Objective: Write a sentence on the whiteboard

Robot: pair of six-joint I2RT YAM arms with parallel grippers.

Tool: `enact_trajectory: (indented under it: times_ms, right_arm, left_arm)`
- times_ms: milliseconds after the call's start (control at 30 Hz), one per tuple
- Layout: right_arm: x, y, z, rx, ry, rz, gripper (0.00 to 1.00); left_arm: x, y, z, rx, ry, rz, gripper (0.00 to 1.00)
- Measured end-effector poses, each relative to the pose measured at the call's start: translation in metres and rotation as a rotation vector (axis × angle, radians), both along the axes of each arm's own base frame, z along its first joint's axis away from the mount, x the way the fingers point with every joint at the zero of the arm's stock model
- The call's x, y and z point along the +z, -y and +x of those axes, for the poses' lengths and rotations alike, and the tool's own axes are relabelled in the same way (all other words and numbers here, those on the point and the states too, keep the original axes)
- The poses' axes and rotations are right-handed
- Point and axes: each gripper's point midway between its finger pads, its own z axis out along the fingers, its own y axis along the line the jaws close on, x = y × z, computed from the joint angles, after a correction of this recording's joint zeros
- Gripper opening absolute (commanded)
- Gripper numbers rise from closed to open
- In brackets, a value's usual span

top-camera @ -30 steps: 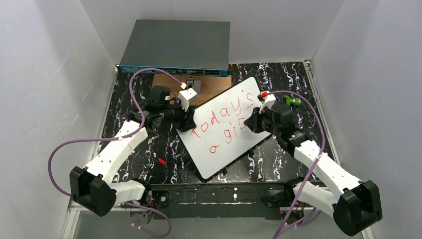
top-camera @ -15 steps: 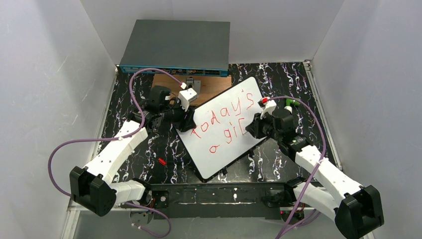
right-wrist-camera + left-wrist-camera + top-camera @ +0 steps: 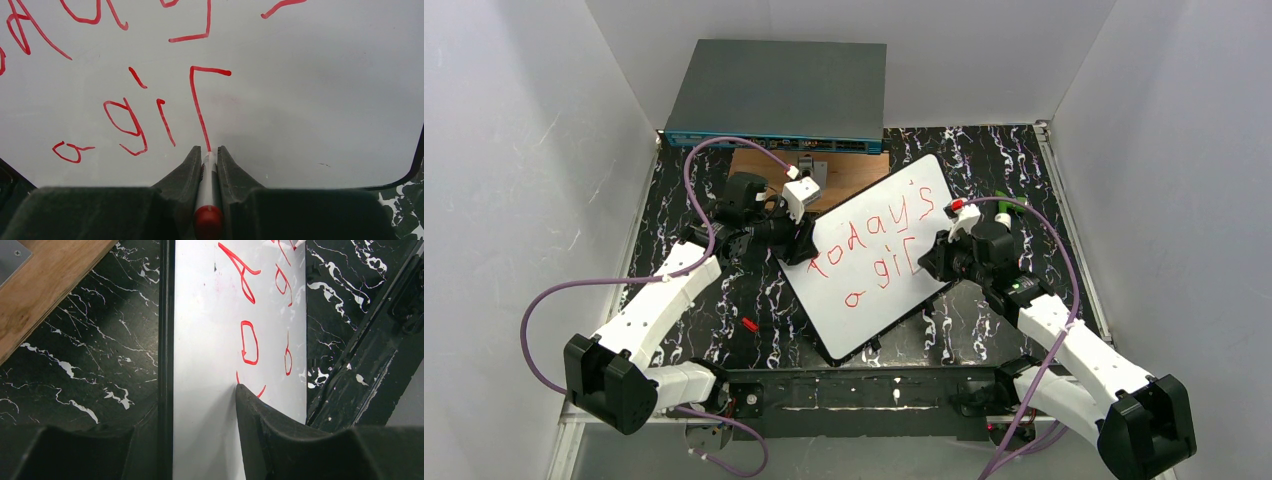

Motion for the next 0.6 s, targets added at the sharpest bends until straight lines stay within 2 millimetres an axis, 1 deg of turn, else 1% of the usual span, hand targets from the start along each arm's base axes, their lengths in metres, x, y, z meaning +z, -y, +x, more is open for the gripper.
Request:
enact_trajectory:
  times_ms: [300,600]
  right_arm:
    - [-0.0047,-0.002,-0.0044,0.009,-0.022,0.01,0.01]
    - [-0.0047,-0.0037,-0.0057,0.013,-0.026,0.015,0.01]
  left_arm:
    - [0.0,0.0,0.0,0.0,0.0,0.0,0.0]
    - [0.0,0.0,0.0,0.0,0.0,0.0,0.0]
